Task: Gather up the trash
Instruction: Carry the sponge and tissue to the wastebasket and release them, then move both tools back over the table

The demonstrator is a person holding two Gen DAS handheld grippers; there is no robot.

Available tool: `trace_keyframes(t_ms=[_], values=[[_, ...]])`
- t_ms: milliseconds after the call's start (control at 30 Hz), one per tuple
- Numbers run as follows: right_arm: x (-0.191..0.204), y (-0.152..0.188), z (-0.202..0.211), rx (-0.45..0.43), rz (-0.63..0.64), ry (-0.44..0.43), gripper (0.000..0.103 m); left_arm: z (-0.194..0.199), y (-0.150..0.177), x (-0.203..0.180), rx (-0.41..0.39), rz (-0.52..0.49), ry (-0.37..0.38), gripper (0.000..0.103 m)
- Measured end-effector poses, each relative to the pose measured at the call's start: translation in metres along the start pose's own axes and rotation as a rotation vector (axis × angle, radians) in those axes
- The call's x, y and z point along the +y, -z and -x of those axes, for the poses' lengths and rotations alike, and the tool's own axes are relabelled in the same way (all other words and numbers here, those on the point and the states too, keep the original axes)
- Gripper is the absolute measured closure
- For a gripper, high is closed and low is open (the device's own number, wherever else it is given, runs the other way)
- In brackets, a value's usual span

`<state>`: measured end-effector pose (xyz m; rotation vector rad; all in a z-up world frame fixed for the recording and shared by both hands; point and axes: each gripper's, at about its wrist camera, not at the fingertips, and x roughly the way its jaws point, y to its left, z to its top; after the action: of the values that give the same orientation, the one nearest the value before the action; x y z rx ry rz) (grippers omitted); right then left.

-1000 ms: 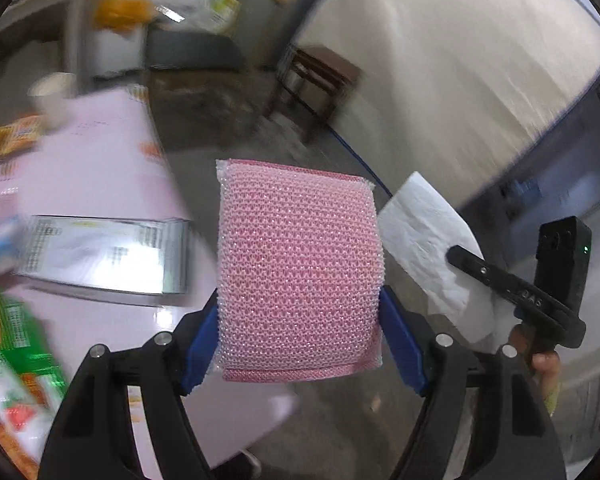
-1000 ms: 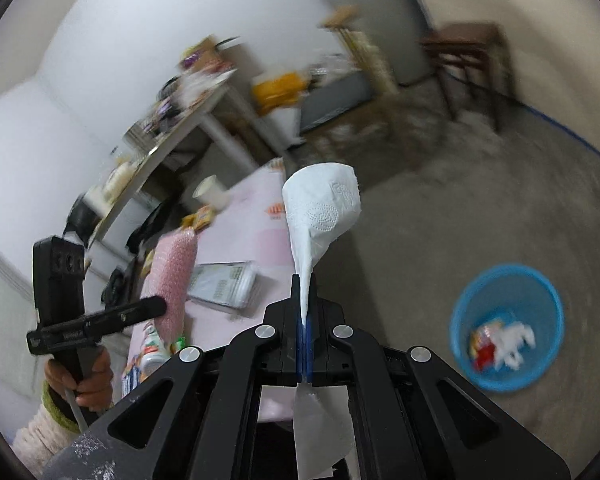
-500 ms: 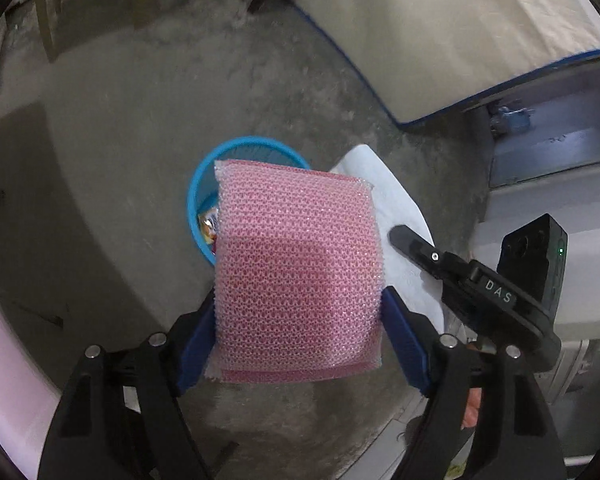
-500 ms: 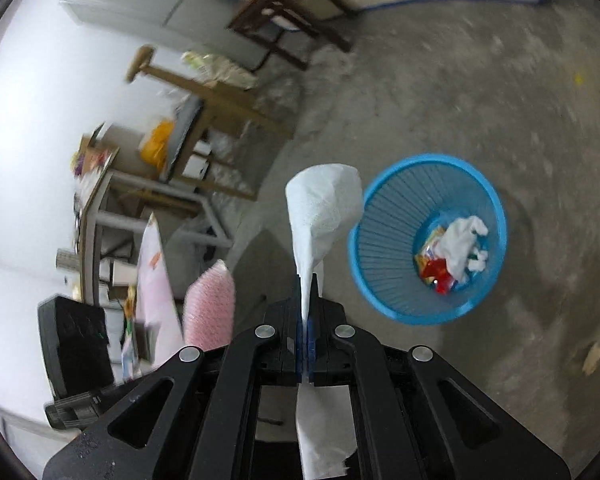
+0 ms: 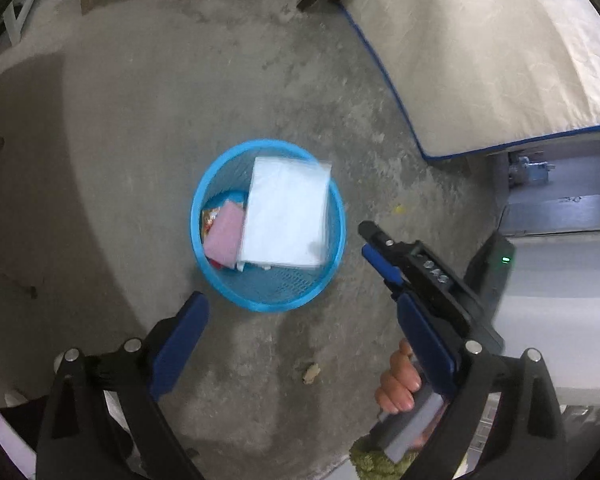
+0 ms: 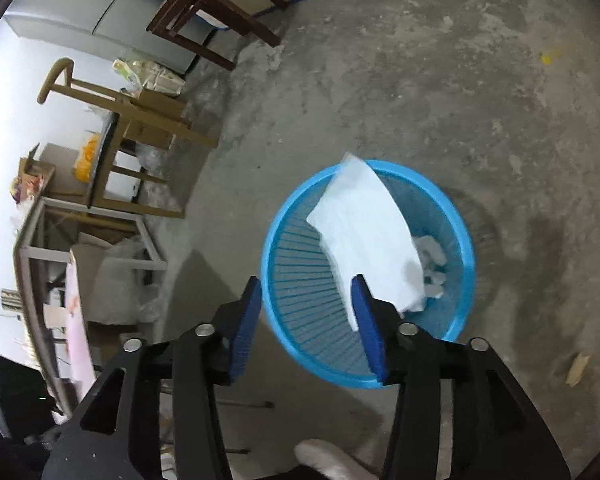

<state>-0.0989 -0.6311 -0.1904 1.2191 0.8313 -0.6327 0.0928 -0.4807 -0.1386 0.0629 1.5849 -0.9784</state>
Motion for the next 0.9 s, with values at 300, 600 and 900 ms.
trace_keyframes(t_ms=[300, 600, 900], values=[[0.014, 0.017, 0.029, -0.052, 0.104, -0.023, 0.05, 0.086, 0.039, 0.012, -0.209, -0.043, 0.077, 0.009], [0.079, 0.065, 0.095, -0.114, 0.347, -0.123, 0.035, 0.178, 0.111, 0.031, -0.428, -0.071, -0.015, 0.006], [0.18, 0.138, 0.154, -0.276, 0.617, -0.039, 0.01, 0.249, 0.172, 0.082, -0.629, -0.043, 0.019, 0.006]])
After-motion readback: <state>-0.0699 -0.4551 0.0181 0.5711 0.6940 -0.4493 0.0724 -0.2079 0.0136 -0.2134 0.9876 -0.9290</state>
